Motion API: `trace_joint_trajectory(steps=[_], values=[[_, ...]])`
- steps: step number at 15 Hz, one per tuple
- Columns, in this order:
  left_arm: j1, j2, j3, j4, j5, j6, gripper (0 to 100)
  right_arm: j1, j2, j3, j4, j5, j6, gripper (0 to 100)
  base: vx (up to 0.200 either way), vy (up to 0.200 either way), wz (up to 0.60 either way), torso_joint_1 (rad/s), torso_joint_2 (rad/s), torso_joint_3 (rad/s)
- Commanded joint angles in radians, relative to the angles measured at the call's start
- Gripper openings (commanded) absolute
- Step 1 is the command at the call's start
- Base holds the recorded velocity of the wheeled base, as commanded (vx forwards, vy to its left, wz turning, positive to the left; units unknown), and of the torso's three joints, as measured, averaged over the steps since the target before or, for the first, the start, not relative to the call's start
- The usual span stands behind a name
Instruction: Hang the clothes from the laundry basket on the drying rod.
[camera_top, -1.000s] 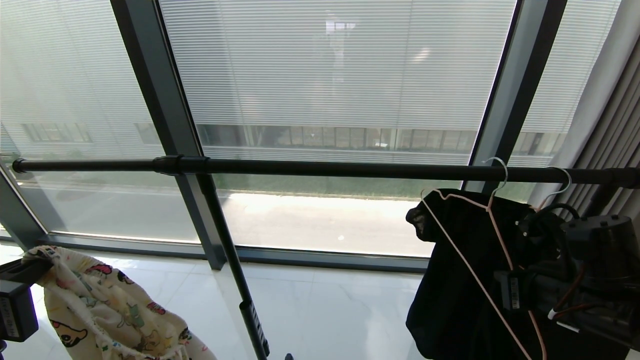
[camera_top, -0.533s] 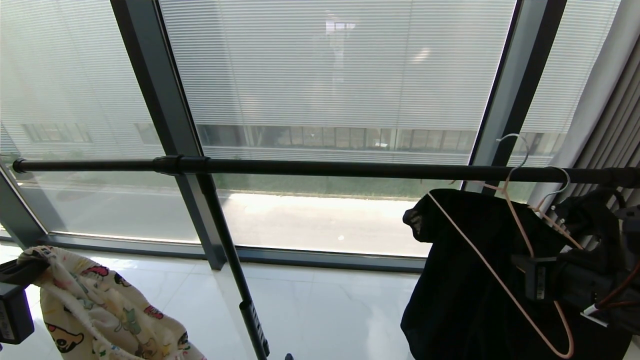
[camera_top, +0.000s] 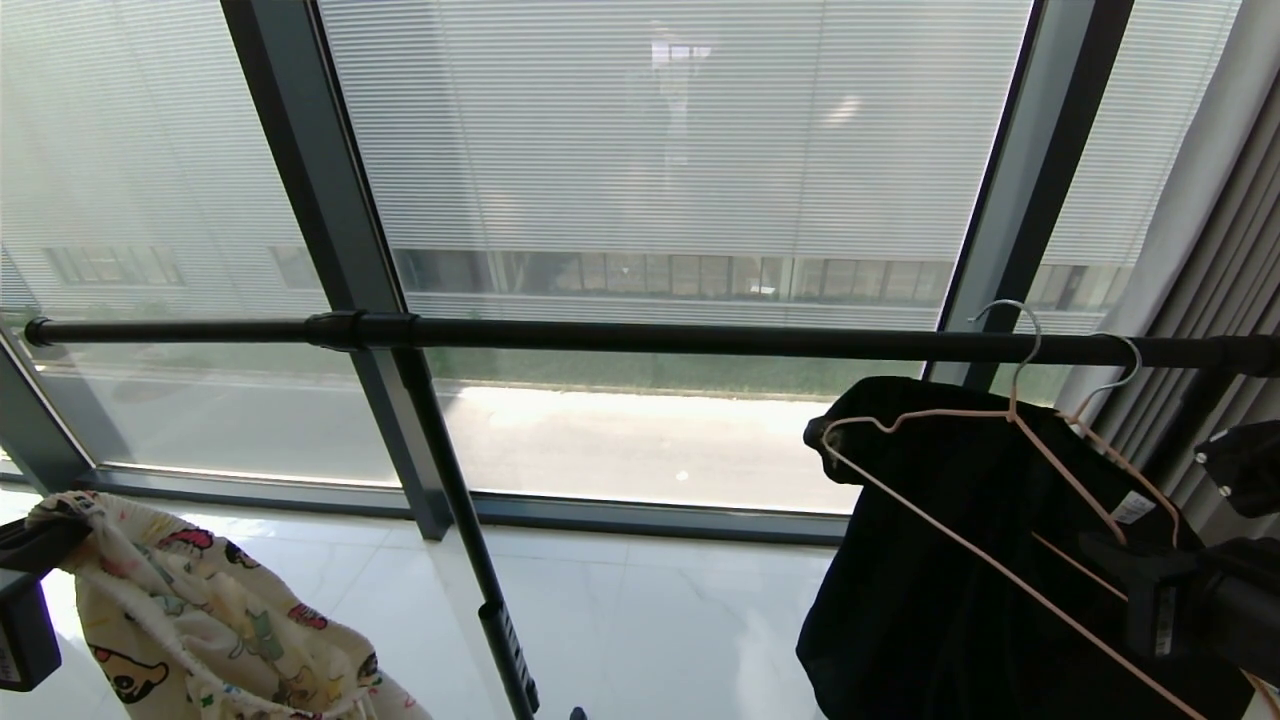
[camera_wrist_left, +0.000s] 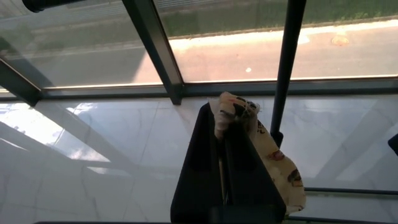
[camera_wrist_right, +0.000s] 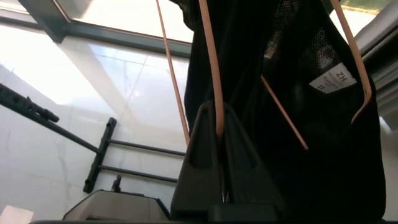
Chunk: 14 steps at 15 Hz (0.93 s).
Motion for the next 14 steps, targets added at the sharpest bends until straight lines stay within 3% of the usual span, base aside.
trace_joint_trajectory(steps=[1,7,10,14], values=[[0.001,0.001,0.000,0.000,0.001,0.000,0,0.001,-0.072,0.022,-0.003,0.000,-0.007,0,0.000,0.000,0.00,0.000,0.00,0.000],[0.001,0.001,0.000,0.000,0.002,0.002,0,0.004,-0.241,0.102,-0.023,0.006,-0.108,0,0.000,0.000,0.00,0.000,0.00,0.000],[0.001,0.000,-0.003,0.000,0.013,0.002,0,0.002,-0.348,0.129,-0.015,0.064,-0.154,0,0.000,0.000,0.00,0.000,0.00,0.000],[0.001,0.000,-0.004,0.000,0.024,0.000,0,0.002,-0.399,0.129,0.017,0.069,-0.177,0,-0.200,0.000,0.00,0.007,0.00,0.006]])
